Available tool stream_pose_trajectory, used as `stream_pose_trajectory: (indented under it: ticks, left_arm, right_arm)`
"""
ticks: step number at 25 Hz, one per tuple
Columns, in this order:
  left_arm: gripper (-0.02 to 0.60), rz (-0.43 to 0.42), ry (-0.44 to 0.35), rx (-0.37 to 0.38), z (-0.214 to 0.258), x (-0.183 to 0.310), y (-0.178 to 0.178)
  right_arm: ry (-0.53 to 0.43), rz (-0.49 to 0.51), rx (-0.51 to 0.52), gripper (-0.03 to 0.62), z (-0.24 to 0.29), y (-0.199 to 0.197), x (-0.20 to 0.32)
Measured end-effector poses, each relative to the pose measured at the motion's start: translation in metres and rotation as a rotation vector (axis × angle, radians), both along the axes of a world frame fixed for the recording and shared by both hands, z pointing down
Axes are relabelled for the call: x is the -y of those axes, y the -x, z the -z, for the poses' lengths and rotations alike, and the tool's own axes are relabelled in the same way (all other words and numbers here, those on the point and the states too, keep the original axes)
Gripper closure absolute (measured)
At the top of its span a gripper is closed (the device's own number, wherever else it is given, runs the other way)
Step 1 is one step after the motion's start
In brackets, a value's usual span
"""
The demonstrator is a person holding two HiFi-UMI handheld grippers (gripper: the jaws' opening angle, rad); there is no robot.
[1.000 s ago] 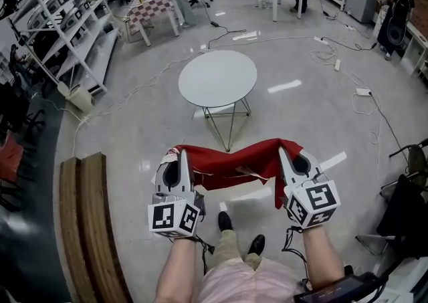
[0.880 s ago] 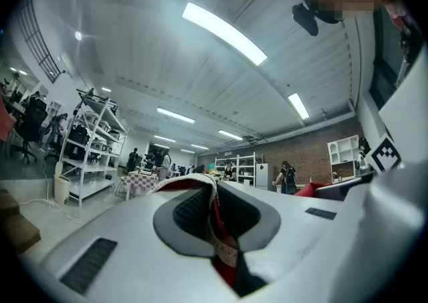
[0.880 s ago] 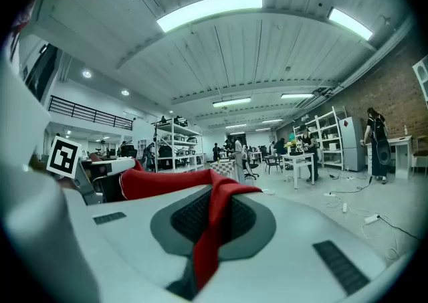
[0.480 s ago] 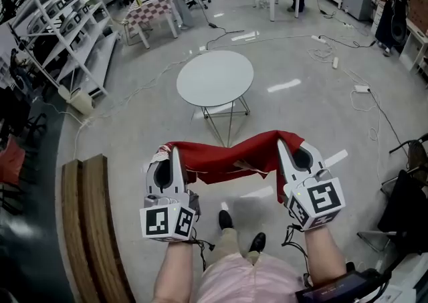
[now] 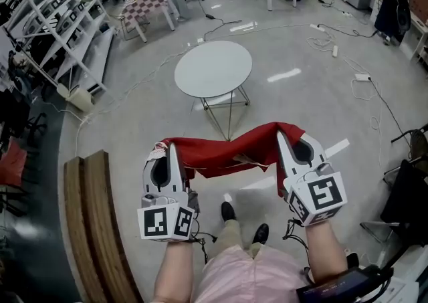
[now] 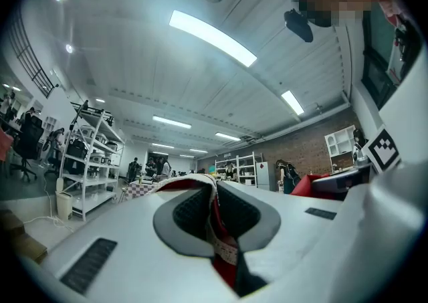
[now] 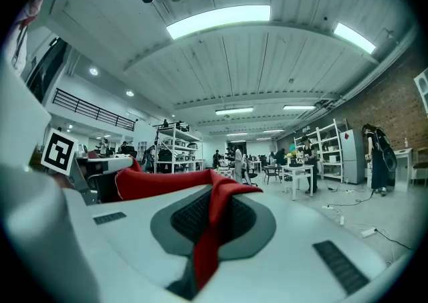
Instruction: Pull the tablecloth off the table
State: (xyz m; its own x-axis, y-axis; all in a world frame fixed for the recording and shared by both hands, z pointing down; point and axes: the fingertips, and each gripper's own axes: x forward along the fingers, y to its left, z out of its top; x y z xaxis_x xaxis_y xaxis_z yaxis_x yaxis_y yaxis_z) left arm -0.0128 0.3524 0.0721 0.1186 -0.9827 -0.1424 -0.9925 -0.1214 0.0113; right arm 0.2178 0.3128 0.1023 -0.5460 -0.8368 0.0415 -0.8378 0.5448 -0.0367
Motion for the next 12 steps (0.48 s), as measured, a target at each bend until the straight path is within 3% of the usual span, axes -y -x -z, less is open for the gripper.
stream_pose_trajectory:
  ticks: [12]
  left_arm:
    - [0.538, -0.010, -0.012, 0.024, 0.004, -0.006, 0.000]
  right_arm:
    - [-0.047, -0.004, -0.025, 0.565, 0.010, 0.005, -0.007]
